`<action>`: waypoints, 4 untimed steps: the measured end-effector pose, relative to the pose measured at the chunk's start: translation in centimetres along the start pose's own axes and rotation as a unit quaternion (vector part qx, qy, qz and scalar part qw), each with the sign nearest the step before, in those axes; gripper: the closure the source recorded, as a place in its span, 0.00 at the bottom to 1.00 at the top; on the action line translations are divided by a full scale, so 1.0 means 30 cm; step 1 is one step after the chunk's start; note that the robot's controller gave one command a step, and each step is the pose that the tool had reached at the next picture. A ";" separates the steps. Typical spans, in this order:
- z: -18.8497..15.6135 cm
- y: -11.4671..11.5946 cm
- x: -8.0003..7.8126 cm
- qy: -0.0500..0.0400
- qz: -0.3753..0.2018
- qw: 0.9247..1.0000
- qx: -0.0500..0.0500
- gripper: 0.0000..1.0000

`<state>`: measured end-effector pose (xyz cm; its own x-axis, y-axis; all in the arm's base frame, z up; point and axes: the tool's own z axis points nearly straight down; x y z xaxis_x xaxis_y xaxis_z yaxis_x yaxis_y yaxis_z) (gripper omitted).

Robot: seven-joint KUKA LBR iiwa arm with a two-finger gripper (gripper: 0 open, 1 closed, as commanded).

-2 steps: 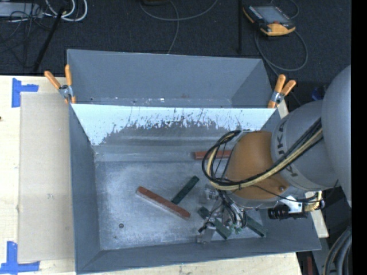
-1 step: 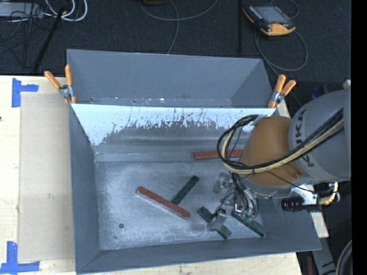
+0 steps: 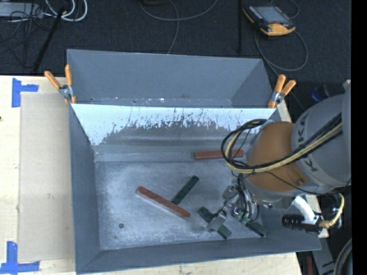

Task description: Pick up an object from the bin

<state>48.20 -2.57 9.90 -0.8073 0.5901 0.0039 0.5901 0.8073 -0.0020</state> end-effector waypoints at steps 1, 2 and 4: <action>0.103 -0.001 0.011 0.001 0.047 0.999 0.001 0.00; 0.106 -0.002 0.013 0.000 0.046 0.999 0.000 0.00; -0.205 0.001 0.009 -0.004 0.043 0.999 -0.003 1.00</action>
Offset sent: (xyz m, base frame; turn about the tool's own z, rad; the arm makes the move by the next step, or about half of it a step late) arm -0.0017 0.0022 -0.0290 0.0947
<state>48.01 -2.39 16.04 -0.7541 0.6567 -0.0051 0.6567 0.7541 0.0038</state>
